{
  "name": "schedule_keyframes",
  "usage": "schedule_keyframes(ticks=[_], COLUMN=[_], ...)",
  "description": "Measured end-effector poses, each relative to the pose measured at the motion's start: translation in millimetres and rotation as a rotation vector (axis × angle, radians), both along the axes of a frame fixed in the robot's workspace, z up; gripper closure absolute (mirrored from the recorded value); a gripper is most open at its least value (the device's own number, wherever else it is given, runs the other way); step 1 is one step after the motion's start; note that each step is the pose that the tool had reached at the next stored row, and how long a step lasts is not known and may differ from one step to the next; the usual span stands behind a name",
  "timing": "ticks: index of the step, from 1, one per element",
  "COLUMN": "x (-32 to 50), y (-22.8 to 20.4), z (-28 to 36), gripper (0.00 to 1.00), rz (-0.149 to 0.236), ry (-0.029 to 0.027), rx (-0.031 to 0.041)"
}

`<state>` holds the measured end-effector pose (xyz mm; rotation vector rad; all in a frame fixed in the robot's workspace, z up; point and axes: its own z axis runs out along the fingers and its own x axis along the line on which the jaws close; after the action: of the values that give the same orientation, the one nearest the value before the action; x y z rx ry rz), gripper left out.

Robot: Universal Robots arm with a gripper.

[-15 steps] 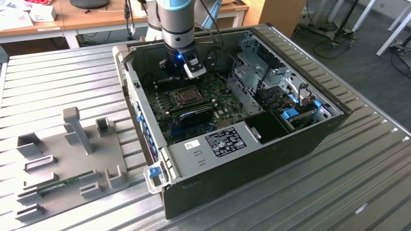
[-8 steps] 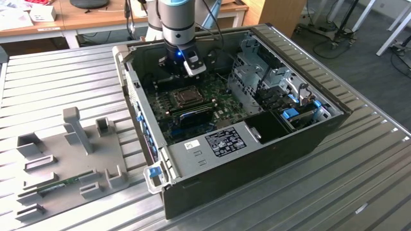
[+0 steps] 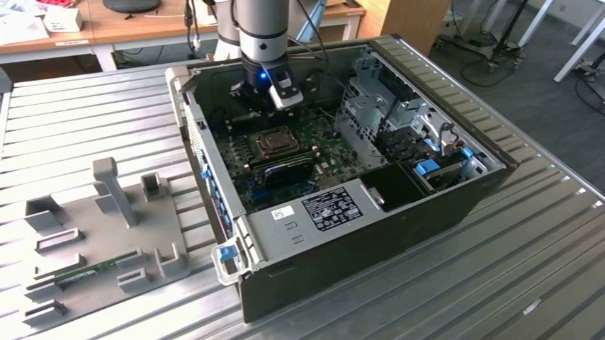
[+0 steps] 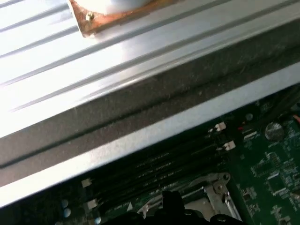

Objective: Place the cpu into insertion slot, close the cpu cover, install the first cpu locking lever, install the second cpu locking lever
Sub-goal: 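Install the first cpu locking lever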

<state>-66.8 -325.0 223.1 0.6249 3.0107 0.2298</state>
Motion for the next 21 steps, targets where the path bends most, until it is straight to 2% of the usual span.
schedule_keyframes(ticks=[1, 2, 6, 8, 21], x=[0.0, 0.0, 0.1, 0.2, 0.6], y=[0.0, 0.0, 0.0, -0.1, -0.1], z=[0.0, 0.0, 0.0, -0.1, -2.3], gripper=[0.9, 0.9, 0.9, 0.9, 0.9], rz=[0.0, 0.0, 0.0, 0.017, 0.217], ry=[0.0057, 0.0068, 0.0068, 0.0066, 0.0048], rx=[-0.011, -0.0149, -0.0153, -0.0154, -0.016])
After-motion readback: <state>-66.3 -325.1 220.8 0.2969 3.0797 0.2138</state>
